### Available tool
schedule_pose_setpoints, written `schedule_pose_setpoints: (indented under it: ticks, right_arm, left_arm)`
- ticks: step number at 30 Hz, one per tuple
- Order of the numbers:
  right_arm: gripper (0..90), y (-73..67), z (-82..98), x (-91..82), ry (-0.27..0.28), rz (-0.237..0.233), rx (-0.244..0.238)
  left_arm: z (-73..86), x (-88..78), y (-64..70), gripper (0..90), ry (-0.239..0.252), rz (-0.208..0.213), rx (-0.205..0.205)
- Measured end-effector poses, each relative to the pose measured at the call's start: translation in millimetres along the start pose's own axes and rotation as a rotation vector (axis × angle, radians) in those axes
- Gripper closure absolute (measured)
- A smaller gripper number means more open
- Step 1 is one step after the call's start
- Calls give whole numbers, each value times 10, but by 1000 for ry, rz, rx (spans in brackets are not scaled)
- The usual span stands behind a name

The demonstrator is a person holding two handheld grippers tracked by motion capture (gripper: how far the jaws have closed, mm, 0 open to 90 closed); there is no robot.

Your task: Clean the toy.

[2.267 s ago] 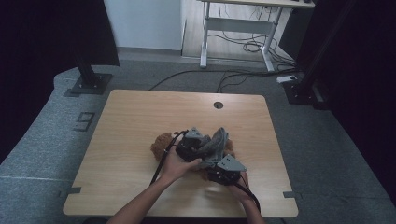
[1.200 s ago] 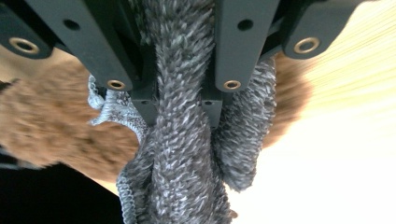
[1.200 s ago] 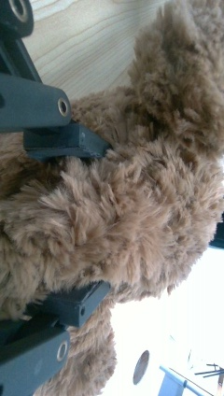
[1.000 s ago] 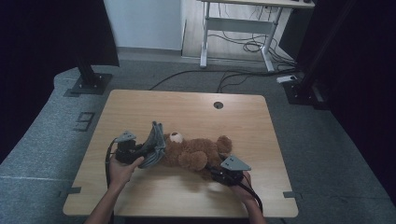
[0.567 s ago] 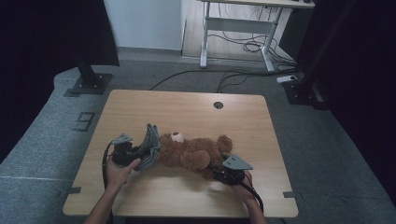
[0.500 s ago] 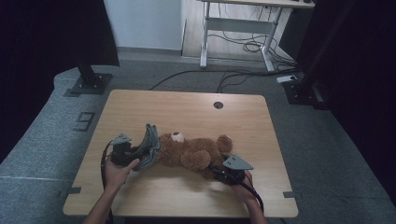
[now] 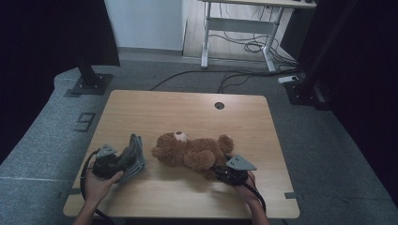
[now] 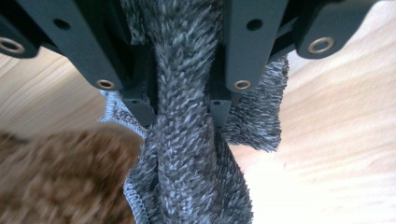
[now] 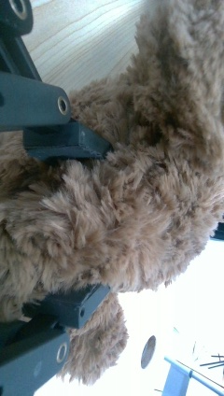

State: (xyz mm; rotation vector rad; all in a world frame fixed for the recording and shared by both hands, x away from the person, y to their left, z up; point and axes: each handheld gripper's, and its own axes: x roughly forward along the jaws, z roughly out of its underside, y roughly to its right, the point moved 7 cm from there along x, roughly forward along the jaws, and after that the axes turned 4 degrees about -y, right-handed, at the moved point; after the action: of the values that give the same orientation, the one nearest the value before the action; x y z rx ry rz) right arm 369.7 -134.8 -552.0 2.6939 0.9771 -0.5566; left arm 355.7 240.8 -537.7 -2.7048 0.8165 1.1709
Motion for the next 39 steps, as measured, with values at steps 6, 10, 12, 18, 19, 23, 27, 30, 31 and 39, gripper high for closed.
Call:
schedule_pose_setpoints:
  ticks: [6,10,12,18,19,23,27,30,31,39]
  right_arm:
    - [401,-1,3,-5,-2,-3,-1]
    - [400,0,2,-2,0,-5,1]
    - [399,0,2,-2,-1,-6,1]
    - [393,-2,-4,-1,-3,-9,-3]
    - [392,-3,-4,-3,-5,-9,-5]
    - [389,-16,-8,-6,-5,-7,-13]
    - [388,-40,-3,-15,-2,-7,-32]
    - [386,-60,-2,-19,0,-6,-55]
    - [386,-69,0,-23,-3,-6,-59]
    - [389,-213,82,-130,-23,-57,-94]
  left_arm:
    - [208,63,-105,653,-91,-38,-5]
    - [299,121,-164,520,-144,-74,-17]
    - [265,114,-173,444,-121,-103,-16]
    - [-1,37,41,225,-1,-125,40]
    - [-66,46,131,216,15,-100,58]
    - [-268,146,393,218,51,-14,72]
    - [-583,198,590,218,113,51,77]
    - [-812,308,703,217,114,109,69]
    - [-838,351,726,218,98,121,69]
    - [-570,554,869,339,-16,174,108]
